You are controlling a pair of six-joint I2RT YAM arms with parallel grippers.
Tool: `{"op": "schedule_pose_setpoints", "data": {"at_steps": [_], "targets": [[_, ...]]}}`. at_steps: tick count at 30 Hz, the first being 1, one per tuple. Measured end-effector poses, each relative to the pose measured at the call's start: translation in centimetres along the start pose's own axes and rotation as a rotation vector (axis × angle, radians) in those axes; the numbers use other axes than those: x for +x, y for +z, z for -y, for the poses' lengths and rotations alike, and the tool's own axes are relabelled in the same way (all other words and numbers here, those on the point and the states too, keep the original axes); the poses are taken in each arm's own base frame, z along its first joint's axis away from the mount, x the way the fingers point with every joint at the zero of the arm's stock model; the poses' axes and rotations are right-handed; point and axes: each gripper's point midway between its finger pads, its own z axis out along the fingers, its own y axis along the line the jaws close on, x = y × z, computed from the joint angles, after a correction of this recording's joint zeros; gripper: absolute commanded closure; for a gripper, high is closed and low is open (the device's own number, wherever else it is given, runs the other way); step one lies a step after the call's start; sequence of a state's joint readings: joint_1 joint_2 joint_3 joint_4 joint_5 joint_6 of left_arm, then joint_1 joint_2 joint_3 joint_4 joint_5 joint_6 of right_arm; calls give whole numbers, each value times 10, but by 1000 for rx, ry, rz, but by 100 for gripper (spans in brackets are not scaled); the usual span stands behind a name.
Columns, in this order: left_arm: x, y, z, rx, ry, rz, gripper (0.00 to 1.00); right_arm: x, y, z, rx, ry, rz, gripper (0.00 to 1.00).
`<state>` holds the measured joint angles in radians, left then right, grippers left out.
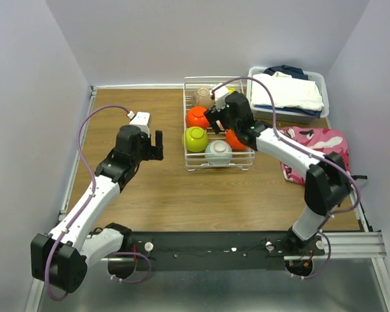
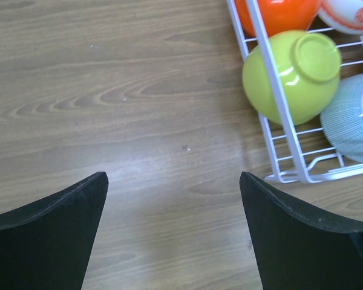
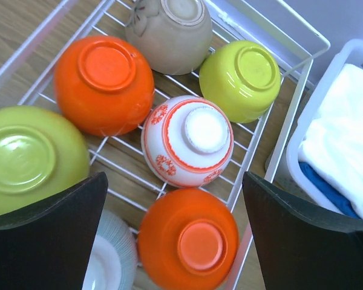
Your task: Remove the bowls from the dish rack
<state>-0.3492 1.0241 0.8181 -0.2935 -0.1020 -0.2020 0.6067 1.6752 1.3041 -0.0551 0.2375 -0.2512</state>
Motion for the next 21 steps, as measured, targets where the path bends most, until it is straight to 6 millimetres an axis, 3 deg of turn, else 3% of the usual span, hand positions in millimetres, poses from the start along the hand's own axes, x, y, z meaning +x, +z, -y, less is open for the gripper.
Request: {"op": "schedule_pose_setpoints", "data": {"at_steps": [3, 10, 17, 21], "targets": [[7, -3, -8, -34, 8, -2, 1, 8, 28, -1, 13, -87, -53, 0], [0, -9, -14, -67, 4, 31, 1, 34, 74, -3, 37, -237, -185, 0], [-3, -12, -16, -84, 4, 43, 1, 73, 96, -4, 46, -355, -317, 0], [-5, -15, -17, -91, 6, 56, 1, 78, 100, -2, 62, -401, -345, 0]]}}
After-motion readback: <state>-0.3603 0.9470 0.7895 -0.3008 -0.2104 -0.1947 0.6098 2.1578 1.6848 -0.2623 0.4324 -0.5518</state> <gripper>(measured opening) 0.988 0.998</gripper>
